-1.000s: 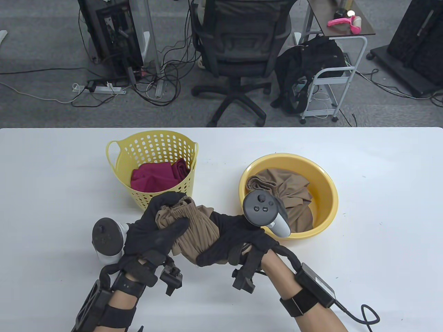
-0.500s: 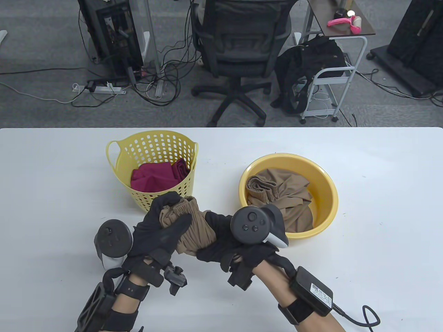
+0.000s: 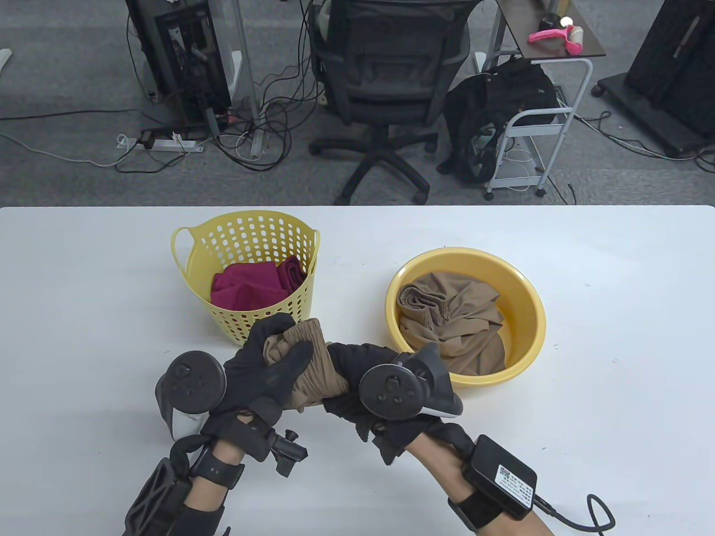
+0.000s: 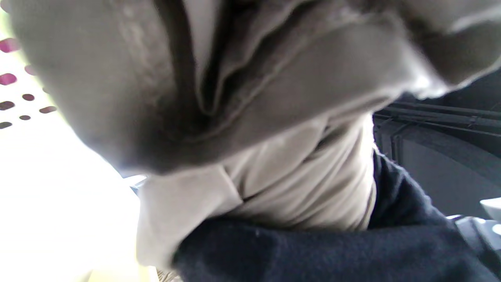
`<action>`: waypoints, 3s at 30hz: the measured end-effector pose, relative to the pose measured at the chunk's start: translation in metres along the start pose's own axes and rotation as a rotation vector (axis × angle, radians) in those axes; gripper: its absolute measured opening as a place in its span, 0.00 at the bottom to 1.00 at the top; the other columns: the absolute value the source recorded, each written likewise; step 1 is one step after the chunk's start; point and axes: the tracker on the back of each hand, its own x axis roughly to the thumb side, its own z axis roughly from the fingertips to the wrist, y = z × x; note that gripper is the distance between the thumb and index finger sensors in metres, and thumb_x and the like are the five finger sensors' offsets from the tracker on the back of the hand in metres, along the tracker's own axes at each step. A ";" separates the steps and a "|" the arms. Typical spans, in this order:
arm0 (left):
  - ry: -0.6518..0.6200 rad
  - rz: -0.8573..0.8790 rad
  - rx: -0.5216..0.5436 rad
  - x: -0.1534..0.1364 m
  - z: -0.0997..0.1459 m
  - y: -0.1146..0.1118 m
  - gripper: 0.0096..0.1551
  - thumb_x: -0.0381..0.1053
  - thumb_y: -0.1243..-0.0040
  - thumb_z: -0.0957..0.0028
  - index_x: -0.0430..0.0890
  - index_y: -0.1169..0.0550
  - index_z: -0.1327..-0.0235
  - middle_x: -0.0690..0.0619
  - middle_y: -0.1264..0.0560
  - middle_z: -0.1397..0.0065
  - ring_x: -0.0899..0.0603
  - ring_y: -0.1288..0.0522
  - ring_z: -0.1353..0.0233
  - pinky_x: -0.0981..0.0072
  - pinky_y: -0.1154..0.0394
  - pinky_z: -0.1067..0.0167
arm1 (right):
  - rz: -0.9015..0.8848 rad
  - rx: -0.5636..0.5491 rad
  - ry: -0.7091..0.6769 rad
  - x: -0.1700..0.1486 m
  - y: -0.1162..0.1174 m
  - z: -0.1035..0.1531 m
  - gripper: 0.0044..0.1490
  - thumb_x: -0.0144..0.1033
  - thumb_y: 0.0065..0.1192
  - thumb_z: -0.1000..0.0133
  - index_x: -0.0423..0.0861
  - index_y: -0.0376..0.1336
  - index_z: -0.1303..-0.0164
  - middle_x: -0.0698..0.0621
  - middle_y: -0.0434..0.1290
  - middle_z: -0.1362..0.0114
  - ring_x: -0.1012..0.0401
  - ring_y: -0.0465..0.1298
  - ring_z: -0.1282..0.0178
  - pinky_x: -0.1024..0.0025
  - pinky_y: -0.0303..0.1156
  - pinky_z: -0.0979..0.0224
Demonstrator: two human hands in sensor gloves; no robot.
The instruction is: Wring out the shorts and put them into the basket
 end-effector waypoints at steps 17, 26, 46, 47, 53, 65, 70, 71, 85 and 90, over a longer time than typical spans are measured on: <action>0.145 -0.079 -0.020 -0.001 -0.005 0.003 0.32 0.64 0.42 0.33 0.40 0.30 0.33 0.33 0.18 0.48 0.37 0.12 0.60 0.43 0.18 0.60 | 0.274 -0.098 -0.119 0.016 0.007 0.000 0.44 0.49 0.87 0.59 0.38 0.65 0.41 0.52 0.78 0.53 0.62 0.80 0.66 0.72 0.79 0.67; 0.252 -0.029 -0.042 -0.005 -0.007 0.004 0.31 0.64 0.43 0.33 0.38 0.28 0.37 0.34 0.16 0.55 0.40 0.11 0.67 0.47 0.16 0.67 | 0.439 -0.150 -0.199 0.027 0.006 0.000 0.44 0.49 0.85 0.57 0.37 0.64 0.41 0.52 0.78 0.52 0.63 0.80 0.65 0.73 0.80 0.67; 0.306 0.027 -0.075 -0.007 -0.009 0.002 0.32 0.64 0.44 0.33 0.36 0.27 0.39 0.34 0.15 0.58 0.41 0.11 0.70 0.48 0.15 0.70 | 0.543 -0.185 -0.244 0.032 0.004 0.003 0.44 0.49 0.84 0.55 0.37 0.64 0.40 0.52 0.78 0.51 0.63 0.80 0.65 0.73 0.80 0.66; 0.307 0.027 -0.075 -0.007 -0.009 0.002 0.32 0.64 0.44 0.33 0.36 0.27 0.39 0.34 0.15 0.58 0.41 0.11 0.70 0.48 0.15 0.70 | 0.544 -0.185 -0.244 0.032 0.004 0.003 0.44 0.49 0.84 0.55 0.37 0.64 0.40 0.52 0.78 0.51 0.63 0.80 0.65 0.73 0.80 0.66; 0.303 0.021 -0.076 -0.007 -0.009 0.001 0.34 0.65 0.45 0.33 0.35 0.28 0.38 0.34 0.15 0.57 0.40 0.11 0.69 0.48 0.16 0.69 | 0.554 -0.180 -0.239 0.032 0.004 0.003 0.45 0.50 0.84 0.55 0.37 0.63 0.40 0.52 0.78 0.51 0.63 0.80 0.65 0.74 0.80 0.66; 0.256 -0.023 -0.055 -0.003 -0.011 -0.001 0.39 0.67 0.47 0.33 0.32 0.31 0.36 0.33 0.17 0.52 0.39 0.11 0.65 0.45 0.17 0.64 | 0.523 -0.159 -0.174 0.024 0.003 0.002 0.46 0.51 0.85 0.55 0.37 0.63 0.39 0.52 0.77 0.50 0.63 0.81 0.64 0.73 0.80 0.65; 0.189 -0.085 -0.038 0.005 -0.012 0.000 0.39 0.68 0.47 0.33 0.34 0.33 0.34 0.33 0.18 0.50 0.38 0.12 0.63 0.44 0.17 0.62 | 0.394 -0.142 -0.098 0.017 0.000 0.002 0.46 0.50 0.85 0.56 0.37 0.64 0.39 0.51 0.78 0.51 0.62 0.81 0.64 0.72 0.80 0.66; 0.183 -0.096 -0.037 0.006 -0.012 0.000 0.39 0.68 0.47 0.33 0.34 0.33 0.34 0.33 0.18 0.50 0.38 0.12 0.63 0.44 0.18 0.61 | 0.379 -0.134 -0.084 0.016 -0.001 0.002 0.46 0.50 0.85 0.56 0.37 0.64 0.39 0.51 0.78 0.51 0.62 0.81 0.64 0.72 0.80 0.66; -0.058 -0.160 0.010 0.029 -0.009 0.006 0.39 0.68 0.46 0.35 0.39 0.38 0.30 0.35 0.23 0.39 0.35 0.15 0.50 0.38 0.22 0.48 | -0.228 0.080 0.164 -0.019 -0.004 -0.002 0.45 0.47 0.87 0.56 0.36 0.64 0.38 0.49 0.78 0.50 0.59 0.81 0.64 0.69 0.80 0.65; -0.153 -0.154 0.003 0.034 -0.008 0.007 0.38 0.68 0.46 0.35 0.42 0.40 0.28 0.36 0.25 0.36 0.35 0.17 0.47 0.37 0.24 0.43 | -0.440 0.147 0.210 -0.032 0.003 -0.002 0.45 0.46 0.87 0.56 0.35 0.64 0.39 0.49 0.78 0.50 0.59 0.81 0.64 0.68 0.80 0.64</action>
